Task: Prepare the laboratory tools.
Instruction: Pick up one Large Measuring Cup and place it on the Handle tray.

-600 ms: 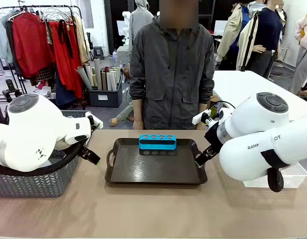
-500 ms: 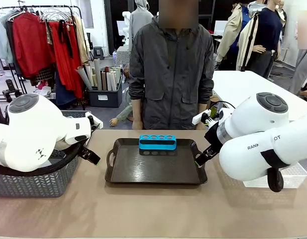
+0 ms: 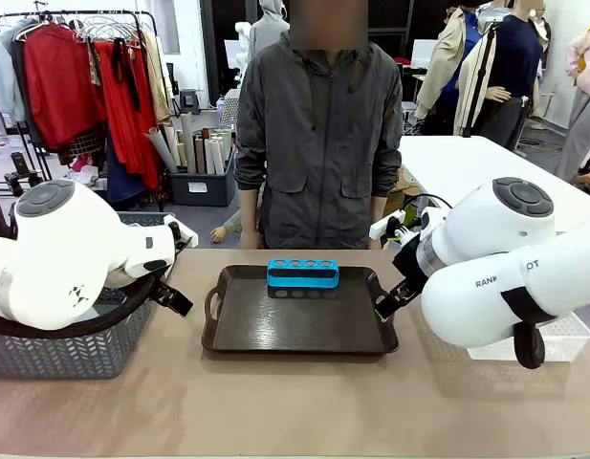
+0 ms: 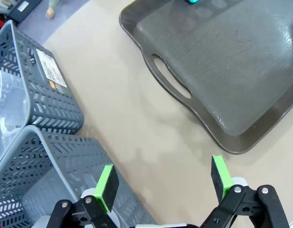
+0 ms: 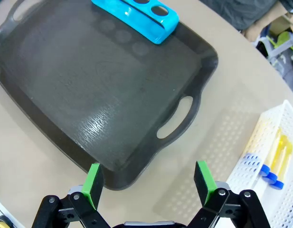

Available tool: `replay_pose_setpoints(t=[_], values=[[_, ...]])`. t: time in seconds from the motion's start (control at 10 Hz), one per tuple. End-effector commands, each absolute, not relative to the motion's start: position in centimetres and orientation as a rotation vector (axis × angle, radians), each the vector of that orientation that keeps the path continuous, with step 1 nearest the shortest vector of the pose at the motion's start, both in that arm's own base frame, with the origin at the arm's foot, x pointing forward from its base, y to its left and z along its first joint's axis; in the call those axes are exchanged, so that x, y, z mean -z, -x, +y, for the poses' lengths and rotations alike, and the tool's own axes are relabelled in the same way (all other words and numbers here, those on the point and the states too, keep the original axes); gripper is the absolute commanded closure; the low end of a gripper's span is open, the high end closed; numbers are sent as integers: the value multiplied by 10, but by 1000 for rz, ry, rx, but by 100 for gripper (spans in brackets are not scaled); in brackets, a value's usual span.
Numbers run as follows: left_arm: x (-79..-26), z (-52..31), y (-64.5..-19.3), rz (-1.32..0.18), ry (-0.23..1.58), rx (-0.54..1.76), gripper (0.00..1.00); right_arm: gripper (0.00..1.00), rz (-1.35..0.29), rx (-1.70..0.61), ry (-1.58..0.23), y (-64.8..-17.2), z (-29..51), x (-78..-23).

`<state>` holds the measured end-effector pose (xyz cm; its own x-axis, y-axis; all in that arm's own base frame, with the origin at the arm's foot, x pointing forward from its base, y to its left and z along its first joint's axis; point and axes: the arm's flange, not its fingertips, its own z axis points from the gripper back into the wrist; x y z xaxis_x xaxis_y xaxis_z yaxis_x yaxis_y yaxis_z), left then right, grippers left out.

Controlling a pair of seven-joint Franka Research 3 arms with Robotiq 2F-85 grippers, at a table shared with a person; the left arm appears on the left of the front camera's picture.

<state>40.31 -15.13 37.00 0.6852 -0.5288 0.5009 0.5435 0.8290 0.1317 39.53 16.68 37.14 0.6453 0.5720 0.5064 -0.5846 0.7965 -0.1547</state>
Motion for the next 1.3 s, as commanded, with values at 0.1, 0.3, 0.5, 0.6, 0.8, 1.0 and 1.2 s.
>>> replay_pose_setpoints(t=[0.1,0.3,0.5,0.6,0.8,1.0,1.2], values=[[-370,-151,-403,-553,28,601,0,0,-568,-658,-24,-395,167,-371],[-370,-151,-403,-553,28,601,0,0,-568,-658,-24,-395,167,-371],[-370,-151,-403,-553,28,601,0,0,-568,-658,-24,-395,167,-371],[-370,-151,-403,-553,28,601,0,0,-568,-658,-24,-395,167,-371],[-370,-151,-403,-553,28,601,0,0,-568,-658,-24,-395,167,-371],[-370,-151,-403,-553,28,601,0,0,-568,-658,-24,-395,167,-371],[-370,-151,-403,-553,28,601,0,0,-568,-658,-24,-395,167,-371]])
